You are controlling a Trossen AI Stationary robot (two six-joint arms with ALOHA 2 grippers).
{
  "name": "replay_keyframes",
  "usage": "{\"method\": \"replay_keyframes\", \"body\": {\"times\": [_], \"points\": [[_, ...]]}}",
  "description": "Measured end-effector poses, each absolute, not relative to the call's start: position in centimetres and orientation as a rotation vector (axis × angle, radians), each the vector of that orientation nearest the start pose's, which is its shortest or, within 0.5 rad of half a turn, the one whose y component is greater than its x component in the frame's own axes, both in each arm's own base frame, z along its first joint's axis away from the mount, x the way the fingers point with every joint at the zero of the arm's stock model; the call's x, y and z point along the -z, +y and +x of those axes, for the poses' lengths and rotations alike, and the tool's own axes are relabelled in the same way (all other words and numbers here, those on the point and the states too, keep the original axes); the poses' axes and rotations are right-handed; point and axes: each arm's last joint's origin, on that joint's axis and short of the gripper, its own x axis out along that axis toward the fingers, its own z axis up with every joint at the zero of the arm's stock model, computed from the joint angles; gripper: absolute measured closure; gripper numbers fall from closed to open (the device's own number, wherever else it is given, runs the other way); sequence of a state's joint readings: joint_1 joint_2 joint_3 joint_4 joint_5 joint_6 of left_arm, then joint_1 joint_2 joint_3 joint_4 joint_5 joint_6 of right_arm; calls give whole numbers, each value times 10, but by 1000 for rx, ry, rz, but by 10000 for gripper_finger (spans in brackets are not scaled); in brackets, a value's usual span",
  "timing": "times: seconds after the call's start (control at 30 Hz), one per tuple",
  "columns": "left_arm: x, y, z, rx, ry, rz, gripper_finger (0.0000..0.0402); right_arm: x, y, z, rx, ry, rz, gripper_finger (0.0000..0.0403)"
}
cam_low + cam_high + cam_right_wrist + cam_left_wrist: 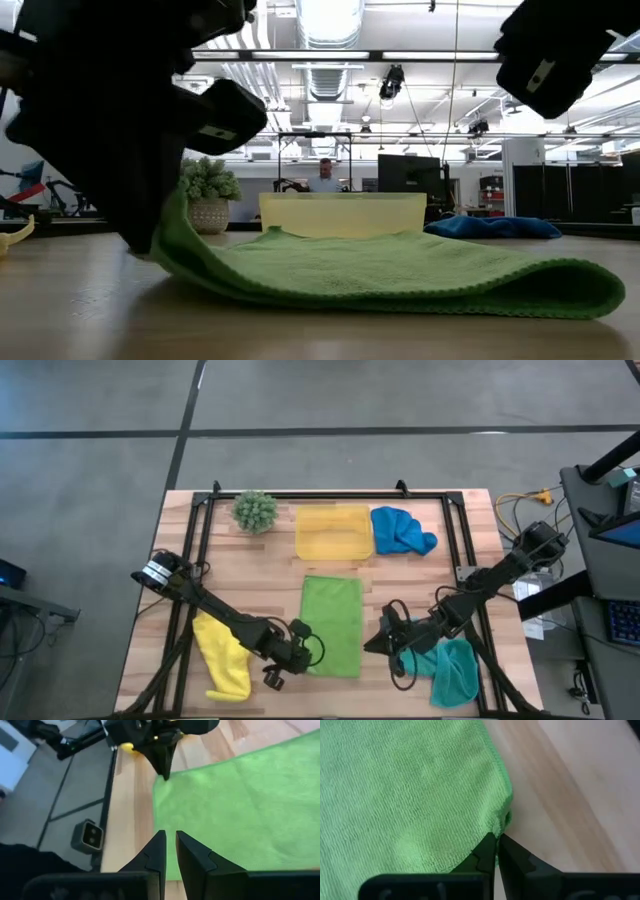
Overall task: Fold microfiber towels
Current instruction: Fold the green towel
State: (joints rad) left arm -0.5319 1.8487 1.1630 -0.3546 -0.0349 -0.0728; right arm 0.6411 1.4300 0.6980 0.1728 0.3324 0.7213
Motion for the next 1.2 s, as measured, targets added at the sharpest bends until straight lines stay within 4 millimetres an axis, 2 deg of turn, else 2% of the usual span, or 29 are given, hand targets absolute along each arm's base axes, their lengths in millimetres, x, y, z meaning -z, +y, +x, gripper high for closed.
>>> {"method": "replay_keyframes", "body": {"times": [0.23, 0.43, 0.63, 0.87, 1.2], "points": [[-180, -185, 315, 412, 980, 190, 401, -194, 164, 234, -202, 584, 276, 364], [-181, -184, 315, 410, 975, 186, 401, -184, 170, 236, -342, 632, 134, 361], [-180, -181, 317, 403, 979, 181, 401, -167, 186, 254, -506, 701, 23, 355], [-180, -180, 318, 385, 984, 153, 402, -149, 206, 282, -610, 742, -82, 354], [-180, -180, 319, 371, 980, 120, 402, -151, 208, 292, -619, 783, -82, 354]]}}
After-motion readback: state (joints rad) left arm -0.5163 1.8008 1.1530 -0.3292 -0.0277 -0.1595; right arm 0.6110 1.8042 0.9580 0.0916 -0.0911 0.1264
